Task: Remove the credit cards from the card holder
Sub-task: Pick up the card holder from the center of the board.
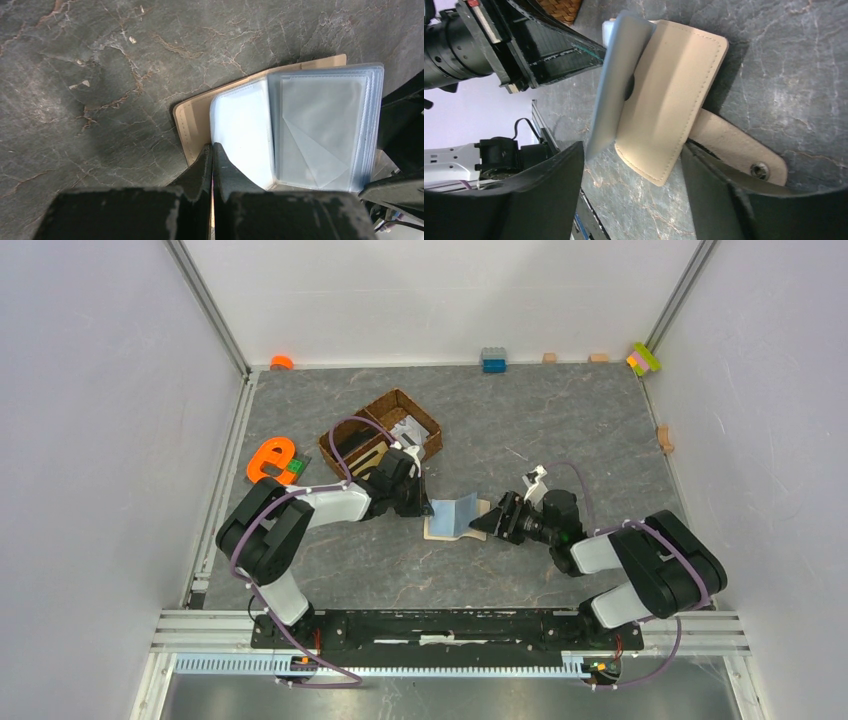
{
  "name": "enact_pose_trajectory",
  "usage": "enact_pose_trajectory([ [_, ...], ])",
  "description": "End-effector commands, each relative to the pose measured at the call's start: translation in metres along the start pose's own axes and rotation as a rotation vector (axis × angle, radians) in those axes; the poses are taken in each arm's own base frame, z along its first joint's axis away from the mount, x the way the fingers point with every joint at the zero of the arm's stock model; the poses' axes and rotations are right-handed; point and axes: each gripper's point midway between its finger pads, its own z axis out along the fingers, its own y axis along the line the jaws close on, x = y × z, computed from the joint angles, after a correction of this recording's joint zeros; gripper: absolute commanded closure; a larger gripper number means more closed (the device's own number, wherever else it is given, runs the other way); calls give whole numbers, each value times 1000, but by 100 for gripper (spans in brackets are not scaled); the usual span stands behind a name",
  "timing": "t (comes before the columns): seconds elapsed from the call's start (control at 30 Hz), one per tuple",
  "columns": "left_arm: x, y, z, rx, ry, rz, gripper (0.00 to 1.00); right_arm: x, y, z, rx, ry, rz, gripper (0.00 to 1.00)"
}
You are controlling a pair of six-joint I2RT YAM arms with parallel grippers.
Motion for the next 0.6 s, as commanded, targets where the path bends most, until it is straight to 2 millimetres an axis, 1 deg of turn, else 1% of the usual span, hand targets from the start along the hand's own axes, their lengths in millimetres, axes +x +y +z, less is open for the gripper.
enact_pose_trajectory([
  [0.0,21,11,5,-29,70,-23,98,1,1,-1,-3,0,5,32],
  [0.03,22,11,5,-27,73,-24,98,1,-1,0,9,-1,-1,35],
  [0.07,23,10,5,-24,74,-24,98,1,-2,0,18,0,-8,36],
  [0.13,23,9,4,-17,76,-22,98,0,-5,0,39,3,-20,36],
  [0.2,23,9,3,-17,75,-21,98,-2,-7,0,55,-2,-38,33],
  [0.23,23,9,3,-16,75,-20,98,-3,-8,-1,64,-4,-46,33],
  [0.27,23,9,3,-16,74,-22,98,-5,-8,-1,71,-9,-59,38],
  [0.3,22,8,2,-14,72,-21,98,-6,-7,-2,75,-18,-69,40],
  [0.37,23,9,2,-15,73,-21,98,-8,-6,-4,76,-30,-76,39],
  [0.43,24,9,3,-15,77,-22,98,-8,3,-4,29,-29,-77,21],
  [0.47,24,9,3,-14,79,-23,98,-7,9,-3,-1,-19,-79,8],
  [0.5,24,8,3,-13,79,-24,98,-4,14,-3,-22,-2,-76,2],
  [0.57,24,9,3,-14,80,-23,98,0,17,-2,-41,18,-59,2],
])
